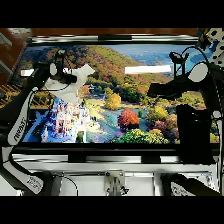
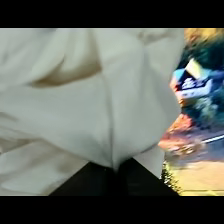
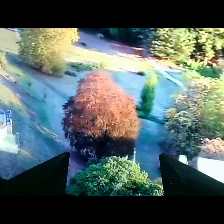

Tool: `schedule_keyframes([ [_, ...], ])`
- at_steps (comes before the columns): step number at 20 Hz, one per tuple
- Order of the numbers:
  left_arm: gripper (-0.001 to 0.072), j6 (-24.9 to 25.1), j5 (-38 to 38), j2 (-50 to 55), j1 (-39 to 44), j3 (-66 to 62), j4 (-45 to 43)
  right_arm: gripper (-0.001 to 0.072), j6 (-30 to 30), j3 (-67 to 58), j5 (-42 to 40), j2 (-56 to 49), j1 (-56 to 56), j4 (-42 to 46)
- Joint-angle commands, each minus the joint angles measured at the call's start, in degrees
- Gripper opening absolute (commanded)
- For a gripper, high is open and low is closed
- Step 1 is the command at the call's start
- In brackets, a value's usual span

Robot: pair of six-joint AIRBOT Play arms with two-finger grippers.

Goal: Fold the shirts.

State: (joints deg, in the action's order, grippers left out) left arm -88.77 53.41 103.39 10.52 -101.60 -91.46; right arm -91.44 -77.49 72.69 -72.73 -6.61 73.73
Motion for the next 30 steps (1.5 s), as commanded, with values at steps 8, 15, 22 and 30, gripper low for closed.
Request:
schedule_keyframes([
  [8, 0.0036, -0.02, 10.6, -33.35, 18.51, -6.95, 0.46, 0.0685, 2.43, -14.69, 3.04, 14.95, 0.0, 16.22],
  [15, 0.0036, -6.97, 22.08, -36.04, 34.97, 1.09, 0.37, 0.0684, -2.78, -14.78, 12.35, 23.71, 0.0, 10.93],
  [22, 0.0461, -18.21, 9.86, -33.7, 36.46, 22.18, 5.55, 0.0685, -0.72, 5.35, 7.39, 23.61, 0.0, 5.53],
  [30, 0.0545, -16.33, 32.81, -45.38, 17.03, 25.35, 6.08, 0.0685, 4.48, 20.28, 0.98, 18.93, 0.02, -1.4],
])
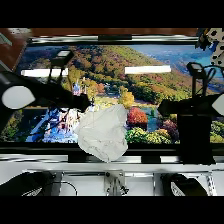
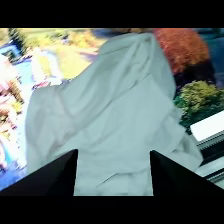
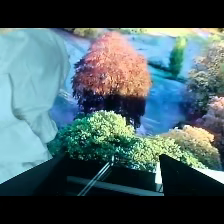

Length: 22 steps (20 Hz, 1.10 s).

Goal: Fold the shirts.

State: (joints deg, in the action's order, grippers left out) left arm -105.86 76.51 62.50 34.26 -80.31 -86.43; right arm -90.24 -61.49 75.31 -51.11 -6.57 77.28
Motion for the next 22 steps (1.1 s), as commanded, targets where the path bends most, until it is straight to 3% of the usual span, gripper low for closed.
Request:
schedule_keyframes([
  [1, 0.0541, 0.74, 9.75, -7.08, -8.61, 8.96, 3.28, 0.0684, 4.92, 4.94, -1.66, -4.92, -0.02, -8.92],
  [5, 0.0535, -1.38, -1.95, -18.25, -13.88, 35.67, 17.97, 0.0685, 12.61, 5.14, -2.45, -15.34, -0.04, -27.8],
  [10, 0.0536, 0.35, -12.13, -19.26, -13.05, 55.45, 24.15, 0.0685, 12.98, 5.14, 0.61, -23.78, -0.11, -28.0],
  [15, 0.0536, 3.08, -23.37, -14.78, -13.03, 58.42, 26.14, 0.0685, 12.72, 5.14, 2.29, -25.4, -0.11, -27.89],
  [20, 0.0527, 13.55, -30.21, -6.36, -13.05, 58.25, 34.62, 0.0685, 10.86, 5.14, 0.0, -25.4, -7.1, -24.59],
  [22, 0.0526, 13.73, -31.26, -4.44, -13.05, 58.27, 35.06, 0.0685, 9.11, 5.14, -2.43, -26.03, -10.16, -23.8],
])
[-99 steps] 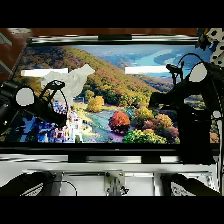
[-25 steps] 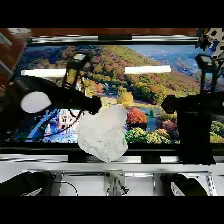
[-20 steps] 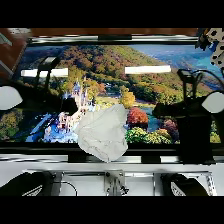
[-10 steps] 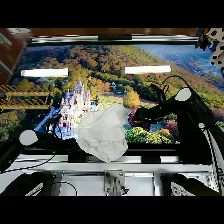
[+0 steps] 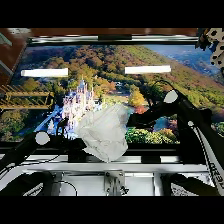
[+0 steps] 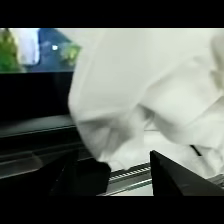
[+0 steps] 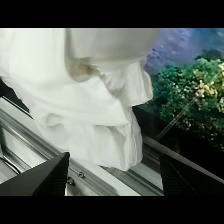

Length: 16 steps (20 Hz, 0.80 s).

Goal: Fold the shirts.

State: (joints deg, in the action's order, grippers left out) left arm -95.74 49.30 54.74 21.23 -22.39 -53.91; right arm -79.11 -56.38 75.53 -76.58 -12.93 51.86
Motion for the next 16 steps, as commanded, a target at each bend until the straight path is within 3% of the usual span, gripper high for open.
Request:
schedule_keyframes([
  [1, 0.0525, 3.98, -4.26, 4.17, -0.02, 0.35, 2.51, 0.0685, -2.43, 0.02, -2.95, -1.46, -4.92, 1.38],
  [3, 0.0437, 5.31, -5.2, 5.16, -0.02, 0.33, 2.54, 0.0685, -2.75, 0.02, -2.67, -3.54, -6.69, 1.14],
  [4, 0.0435, 5.31, -6.08, 5.2, -0.02, 0.33, 2.54, 0.0685, -2.75, 0.02, -2.73, -4.46, -7.45, 1.09],
  [6, 0.0242, 5.44, -6.67, 5.16, -0.02, 0.31, 2.54, 0.0685, -2.93, 0.02, -2.82, -6.14, -8.7, 0.96],
  [7, 0.0074, 6.47, -6.62, 5.05, -0.02, 0.31, 2.56, 0.0685, -3.26, 0.02, -2.8, -6.82, -8.74, 0.68],
  [8, 0.0036, 7.08, -6.38, 4.83, -0.02, 0.28, 2.56, 0.0685, -3.65, 0.02, -2.86, -7.28, -8.68, 0.48],
  [16, 0.0035, 8.33, -6.51, -0.55, -0.02, -1.57, 2.49, 0.0684, -4.5, 0.02, -8.85, -8.26, -8.74, -3.37],
])
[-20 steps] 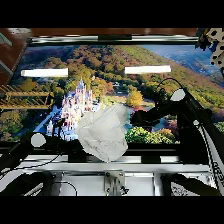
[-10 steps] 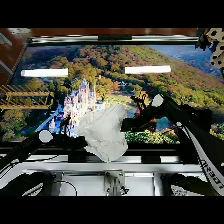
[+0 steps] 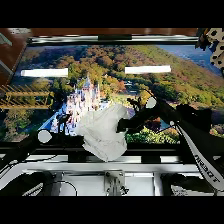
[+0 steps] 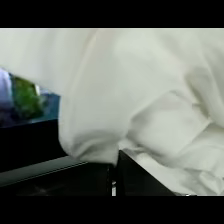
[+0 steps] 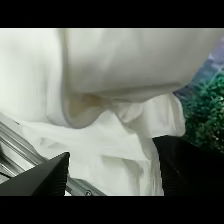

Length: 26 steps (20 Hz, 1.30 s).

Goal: Fold the shirts.

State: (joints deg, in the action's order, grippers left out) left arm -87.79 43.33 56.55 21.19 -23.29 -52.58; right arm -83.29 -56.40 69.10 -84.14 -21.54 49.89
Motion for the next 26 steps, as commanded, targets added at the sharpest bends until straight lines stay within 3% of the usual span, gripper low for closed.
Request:
schedule_keyframes([
  [1, 0.0035, 0.37, -1.01, -3.5, 0.02, -0.94, 1.16, 0.0684, -0.31, 0.04, -2.58, -1.55, -0.13, -2.25],
  [3, 0.0034, 0.35, -1.86, -5.31, 0.02, -1.44, 1.18, 0.0683, -0.24, 0.04, -2.54, -3.82, -0.13, -4.04],
  [4, 0.0034, 0.35, -2.01, -5.79, 0.02, -1.73, 1.18, 0.0559, -0.07, 0.04, -2.75, -4.83, -0.13, -4.42],
  [5, 0.0035, 0.37, -1.99, -6.03, 0.02, -2.1, 1.18, 0.0339, -0.07, 0.04, -2.97, -5.35, -0.13, -4.46],
  [7, 0.0034, 1.49, -2.01, -6.12, 0.02, -2.95, 1.16, 0.0059, 3.06, -0.35, -2.14, -5.27, -0.07, -6.21],
  [10, 0.0033, 9.2, 0.37, -6.27, -0.13, -7.72, 0.66, 0.0063, 12.59, -5.2, 1.92, -2.16, -0.07, -7.06],
  [12, 0.0033, 9.57, 5.03, -6.27, -0.17, -15.3, -5.22, 0.0062, 14.93, -11.3, 3.45, 2.23, -0.07, -1.62],
  [15, 0.0033, 9.55, 10.88, -6.27, -0.17, -31.36, -14.64, 0.0062, 13.11, -22.77, 3.37, 9.97, -0.07, 11.67],
  [18, 0.0033, 8.94, 11.52, -6.16, -0.09, -50.62, -16.09, 0.0062, 9.75, -35.3, 0.68, 17.31, -0.07, 21.55],
  [21, 0.0034, 4.55, 10.84, -6.05, -0.09, -68.72, -15.78, 0.0062, 6.82, -43.04, -8.92, 24.3, -0.07, 24.44],
  [23, 0.0034, 4.55, 11.37, -6.16, -0.09, -76.83, -14.14, 0.0062, 3.69, -45.75, -15.67, 28.02, -0.07, 24.37],
  [26, 0.0033, 4.57, 14.01, -6.19, -0.09, -81.9, -6.93, 0.0062, 2.38, -46.51, -17.9, 32.02, -0.07, 22.03],
])
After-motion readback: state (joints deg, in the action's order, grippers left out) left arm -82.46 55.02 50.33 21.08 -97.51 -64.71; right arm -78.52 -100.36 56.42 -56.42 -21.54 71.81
